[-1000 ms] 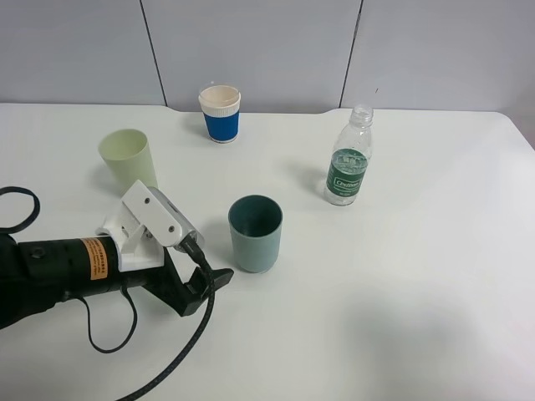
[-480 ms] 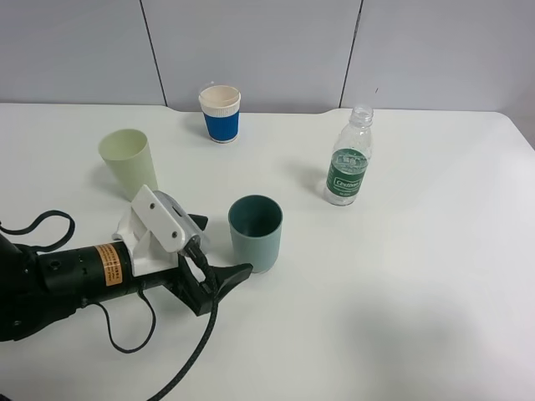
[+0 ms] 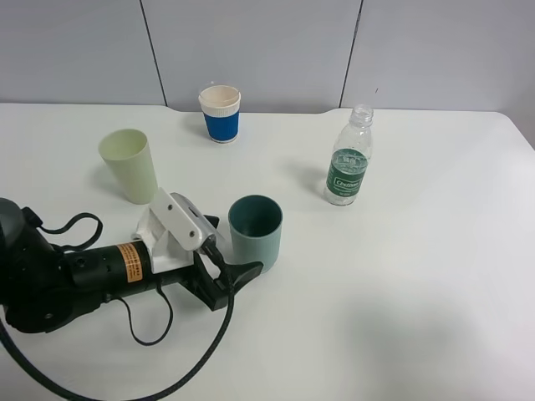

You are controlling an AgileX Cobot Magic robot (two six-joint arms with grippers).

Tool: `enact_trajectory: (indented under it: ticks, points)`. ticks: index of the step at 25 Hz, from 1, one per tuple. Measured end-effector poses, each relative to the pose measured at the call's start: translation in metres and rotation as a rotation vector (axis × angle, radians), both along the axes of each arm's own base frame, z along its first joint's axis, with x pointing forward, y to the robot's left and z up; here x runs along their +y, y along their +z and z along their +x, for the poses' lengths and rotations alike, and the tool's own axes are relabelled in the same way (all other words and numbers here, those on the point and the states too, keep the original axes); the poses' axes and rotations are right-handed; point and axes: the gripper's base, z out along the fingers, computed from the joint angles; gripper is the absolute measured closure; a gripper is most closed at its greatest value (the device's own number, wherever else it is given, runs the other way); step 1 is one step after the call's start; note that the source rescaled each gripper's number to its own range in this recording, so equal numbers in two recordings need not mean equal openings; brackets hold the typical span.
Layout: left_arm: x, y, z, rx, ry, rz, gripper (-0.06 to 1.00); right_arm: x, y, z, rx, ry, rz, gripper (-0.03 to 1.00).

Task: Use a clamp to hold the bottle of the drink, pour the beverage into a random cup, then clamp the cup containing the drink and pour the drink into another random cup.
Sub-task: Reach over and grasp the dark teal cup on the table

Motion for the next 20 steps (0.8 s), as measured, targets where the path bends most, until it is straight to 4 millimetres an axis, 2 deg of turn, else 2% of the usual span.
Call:
enact_trajectory:
  ticks: [10, 20]
  points:
    - [-0.018, -0.008, 0.015, -0.025, -0.060, -0.021, -0.06, 0.000, 0.000, 0.000, 0.000, 0.000, 0.000, -0.03]
    - [-0.025, -0.008, 0.019, -0.039, -0.096, -0.031, -0.06, 0.000, 0.000, 0.000, 0.000, 0.000, 0.000, -0.03]
